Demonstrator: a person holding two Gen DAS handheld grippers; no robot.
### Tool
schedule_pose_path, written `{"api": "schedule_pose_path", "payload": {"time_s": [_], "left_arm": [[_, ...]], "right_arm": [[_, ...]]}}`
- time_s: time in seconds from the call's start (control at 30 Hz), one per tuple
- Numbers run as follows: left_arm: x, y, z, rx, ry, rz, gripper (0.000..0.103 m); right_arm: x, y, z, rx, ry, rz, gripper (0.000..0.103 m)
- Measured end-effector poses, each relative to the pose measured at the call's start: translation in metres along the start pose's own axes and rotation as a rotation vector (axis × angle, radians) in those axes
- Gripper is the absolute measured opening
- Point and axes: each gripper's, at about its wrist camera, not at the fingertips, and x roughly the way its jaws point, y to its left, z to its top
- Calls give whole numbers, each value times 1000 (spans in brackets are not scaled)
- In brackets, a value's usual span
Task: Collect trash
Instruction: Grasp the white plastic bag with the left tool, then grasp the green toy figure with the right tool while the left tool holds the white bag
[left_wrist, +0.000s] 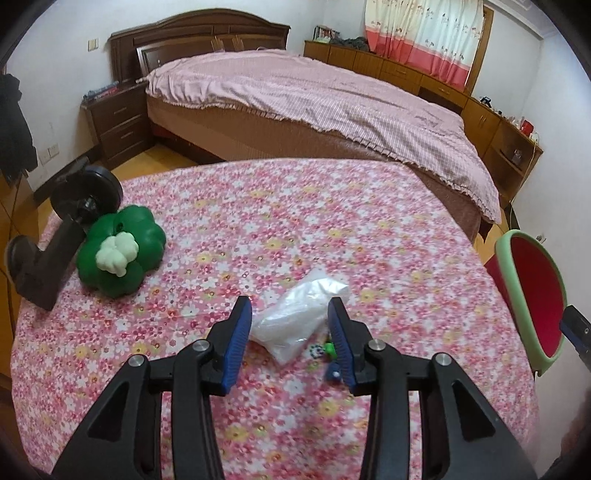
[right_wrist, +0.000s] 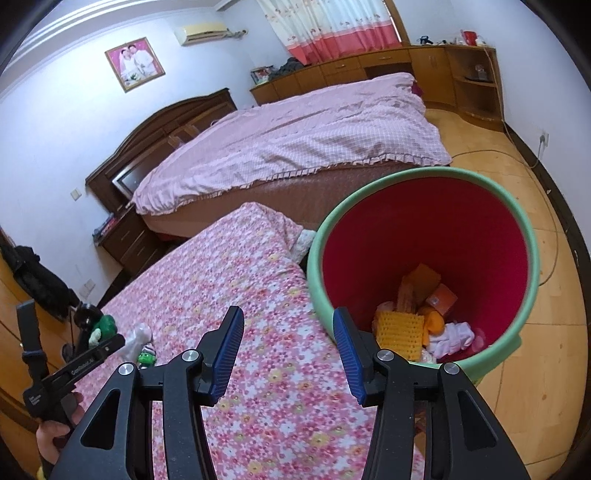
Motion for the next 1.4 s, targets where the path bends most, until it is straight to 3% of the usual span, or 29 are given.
{"api": "schedule_pose_path", "payload": {"time_s": [0.2, 0.47, 0.53, 0.73, 1.1, 1.4], "left_arm": [[19, 8, 0, -24, 28, -19, 48], [30, 6, -1, -41, 44, -43, 48], [30, 6, -2, -49, 40, -73, 36], [26, 7, -1, -66, 33, -96, 32], [-34, 47, -26, -161, -55, -23, 32], [-52, 97, -43, -237, -115, 139, 32]], "right_arm": [[15, 1, 1, -3, 25, -10, 52], [29, -1, -1, 1, 56, -5, 52], [29, -1, -1, 2, 59, -2, 52], [28, 6, -4, -5, 66, 16, 52], [22, 47, -11, -104, 87, 91, 52], [43, 102, -28, -187, 172, 153, 52]]}}
